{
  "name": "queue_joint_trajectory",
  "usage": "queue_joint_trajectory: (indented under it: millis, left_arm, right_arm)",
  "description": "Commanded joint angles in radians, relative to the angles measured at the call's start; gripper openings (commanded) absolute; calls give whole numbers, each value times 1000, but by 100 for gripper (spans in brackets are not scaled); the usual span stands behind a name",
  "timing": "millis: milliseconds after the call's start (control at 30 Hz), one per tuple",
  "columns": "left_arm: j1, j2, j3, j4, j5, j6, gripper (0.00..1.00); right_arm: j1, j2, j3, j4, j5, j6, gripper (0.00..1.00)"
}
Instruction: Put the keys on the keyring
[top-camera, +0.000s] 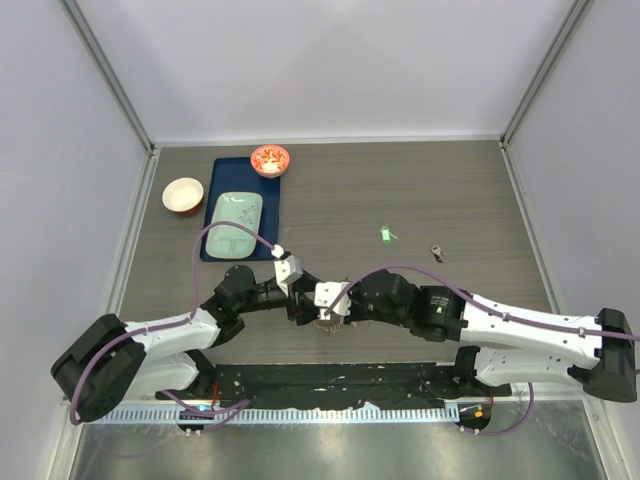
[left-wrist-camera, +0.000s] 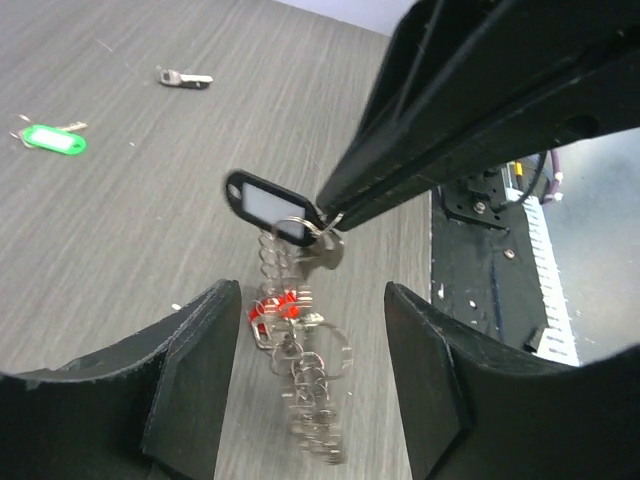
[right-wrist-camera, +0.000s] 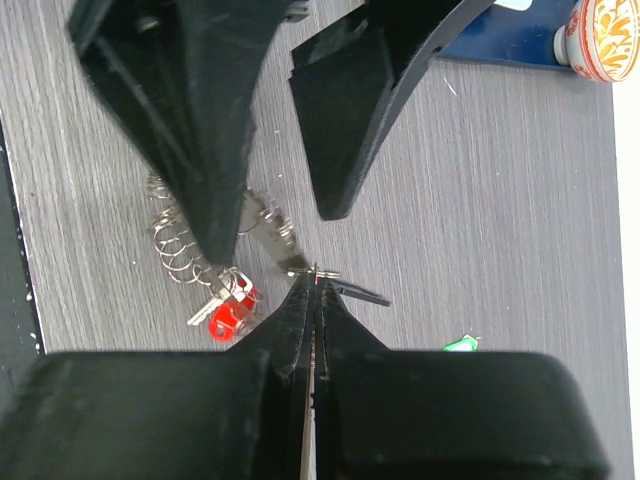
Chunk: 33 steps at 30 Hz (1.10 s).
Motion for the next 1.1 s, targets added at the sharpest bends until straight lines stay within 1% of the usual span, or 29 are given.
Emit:
queue_joint_trajectory:
  millis: [0,167,233,267,300,433,667,733,767,800,833,867,900,933,967,1000,1067]
  left_arm:
    - [-21,8,-21,61,16,-6,64]
    - [-46,51,-16,61,-32,17,67]
    - [-54,69,-14,61,-76,27,67]
    - [-54,75,-14,60,-91,32,66]
    - [-55,78,-16,57,-143,37,64]
    - [-58,92,-11,31,-231,63,63]
    - [-63,117,13,-2,-231,81,64]
    - [-63,115,18,-2,-202,75,62]
    - [-63,115,19,-2,-193,72,60]
    - [-63,111,27,-2,-185,69,49]
    - [-63,106,28,-2,-182,69,40]
    - [-64,100,27,-2,-191,69,30]
    - [-63,92,22,-2,-205,73,10]
    - [-64,69,19,-18,-219,89,3]
    - [-64,51,22,-37,-258,104,0]
    - [-64,33,25,-64,-282,124,0]
    - [-64,-39,47,-174,-335,199,0]
  right_arm:
    - [2,23,20,90,29,56,1]
    - [1,45,35,98,7,76,1]
    - [2,40,37,96,3,88,1]
    - [2,36,35,96,0,92,1]
    - [2,29,31,96,-4,99,1]
    - [2,-17,14,111,-22,108,1]
    - [2,-43,-4,118,-8,93,1]
    - [2,-44,-9,119,-7,93,1]
    - [2,-47,-11,119,-10,95,1]
    - [2,-49,-14,119,-10,95,1]
    - [2,-53,-15,119,-11,96,1]
    - [2,-58,-17,121,-11,101,1]
    - [2,-63,-20,121,-14,105,1]
    - [2,-70,-21,118,-17,110,1]
    - [2,-78,-23,113,-20,116,1]
    - [2,-83,-26,110,-19,130,1]
    - [2,-95,-24,87,-20,150,1]
